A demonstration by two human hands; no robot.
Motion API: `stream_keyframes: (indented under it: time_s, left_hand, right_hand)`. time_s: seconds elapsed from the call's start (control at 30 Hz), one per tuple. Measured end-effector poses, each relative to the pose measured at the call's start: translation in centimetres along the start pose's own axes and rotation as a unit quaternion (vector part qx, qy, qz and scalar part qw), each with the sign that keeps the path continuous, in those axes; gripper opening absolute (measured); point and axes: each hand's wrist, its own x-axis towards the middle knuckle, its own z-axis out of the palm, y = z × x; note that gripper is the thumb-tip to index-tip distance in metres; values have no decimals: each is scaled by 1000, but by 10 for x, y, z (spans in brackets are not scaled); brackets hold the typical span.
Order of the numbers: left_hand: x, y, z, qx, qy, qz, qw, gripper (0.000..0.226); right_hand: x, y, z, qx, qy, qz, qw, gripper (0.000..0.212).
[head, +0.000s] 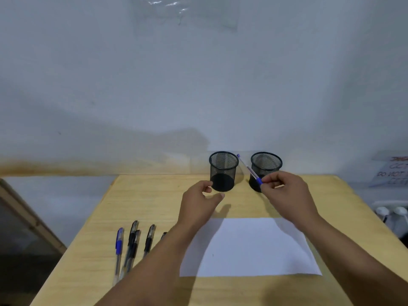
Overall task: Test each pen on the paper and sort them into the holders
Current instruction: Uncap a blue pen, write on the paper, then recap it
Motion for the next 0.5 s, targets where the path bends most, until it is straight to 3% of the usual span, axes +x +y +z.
stream_keyframes:
  time_s: [0.23, 0.5]
  left_hand:
    - [62, 9, 33, 59, 15, -29, 998, 97]
    - [72, 8, 44, 17, 48, -16, 999, 60]
  right_hand:
    - [61, -34, 10, -140, -48, -85, 985, 15]
    - [85, -32, 43, -165, -47, -117, 978, 9]
